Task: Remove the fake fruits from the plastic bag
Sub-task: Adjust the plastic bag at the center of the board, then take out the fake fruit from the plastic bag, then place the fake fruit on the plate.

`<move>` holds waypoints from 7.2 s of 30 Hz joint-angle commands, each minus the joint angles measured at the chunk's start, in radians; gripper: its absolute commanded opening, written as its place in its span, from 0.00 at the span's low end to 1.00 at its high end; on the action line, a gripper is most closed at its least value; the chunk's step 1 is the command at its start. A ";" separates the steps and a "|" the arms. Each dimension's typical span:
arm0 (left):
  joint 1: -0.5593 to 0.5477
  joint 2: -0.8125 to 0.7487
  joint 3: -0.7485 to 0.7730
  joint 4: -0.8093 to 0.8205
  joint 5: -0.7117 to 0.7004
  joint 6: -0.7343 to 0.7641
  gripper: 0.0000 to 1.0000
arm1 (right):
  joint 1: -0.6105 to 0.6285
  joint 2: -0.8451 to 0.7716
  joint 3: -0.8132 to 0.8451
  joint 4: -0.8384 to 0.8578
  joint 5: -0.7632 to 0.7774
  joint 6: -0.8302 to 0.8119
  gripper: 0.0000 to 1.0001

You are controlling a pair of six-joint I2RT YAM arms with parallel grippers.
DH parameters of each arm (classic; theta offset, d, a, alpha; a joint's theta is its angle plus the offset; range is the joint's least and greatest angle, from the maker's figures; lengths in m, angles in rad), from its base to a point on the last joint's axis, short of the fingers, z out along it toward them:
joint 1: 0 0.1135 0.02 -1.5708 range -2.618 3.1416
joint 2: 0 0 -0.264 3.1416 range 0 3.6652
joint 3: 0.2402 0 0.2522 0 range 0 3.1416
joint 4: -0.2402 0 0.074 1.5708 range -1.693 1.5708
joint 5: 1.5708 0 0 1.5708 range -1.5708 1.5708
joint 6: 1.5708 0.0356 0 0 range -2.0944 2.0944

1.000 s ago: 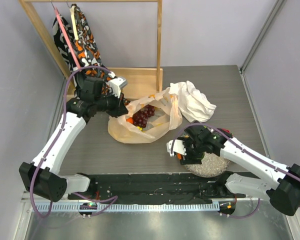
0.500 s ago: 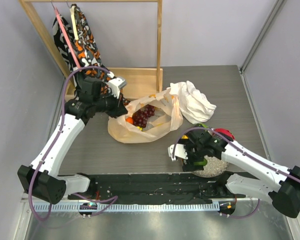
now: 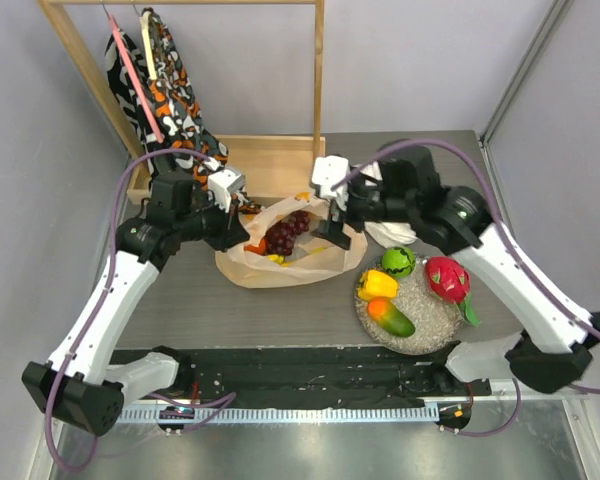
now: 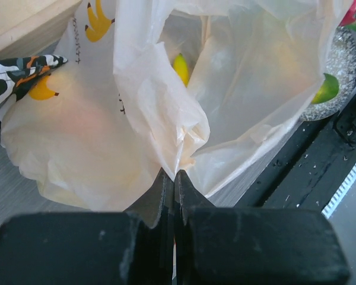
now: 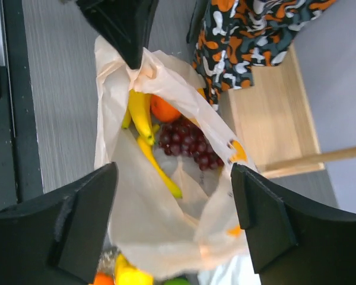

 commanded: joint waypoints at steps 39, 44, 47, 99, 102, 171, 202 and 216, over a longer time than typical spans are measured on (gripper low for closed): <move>0.133 -0.376 -0.189 -0.352 -0.345 0.289 0.00 | 0.210 0.527 -0.092 0.278 0.061 -0.037 0.78; 0.133 -0.354 -0.201 -0.287 -0.371 0.272 0.00 | 0.207 0.609 -0.011 0.286 0.024 0.010 0.72; 0.133 -0.347 -0.192 -0.268 -0.366 0.269 0.00 | 0.205 0.623 0.026 0.286 0.015 0.068 0.71; 0.133 -0.374 -0.194 -0.151 -0.283 0.199 0.00 | 0.242 0.796 0.160 0.242 0.058 0.042 0.28; 0.133 -0.376 -0.201 -0.150 -0.295 0.197 0.00 | 0.241 0.747 0.256 0.194 0.031 0.044 0.22; 0.220 -0.043 0.147 0.068 -0.502 0.113 0.00 | -0.514 0.173 0.390 0.198 -0.313 0.309 0.01; 0.246 -0.075 0.029 0.140 -0.401 0.062 0.00 | -0.671 -0.500 -0.777 -0.688 0.043 -1.211 0.01; 0.246 -0.054 0.009 0.148 -0.366 0.042 0.00 | -0.669 -0.660 -0.925 -0.688 -0.021 -1.319 0.01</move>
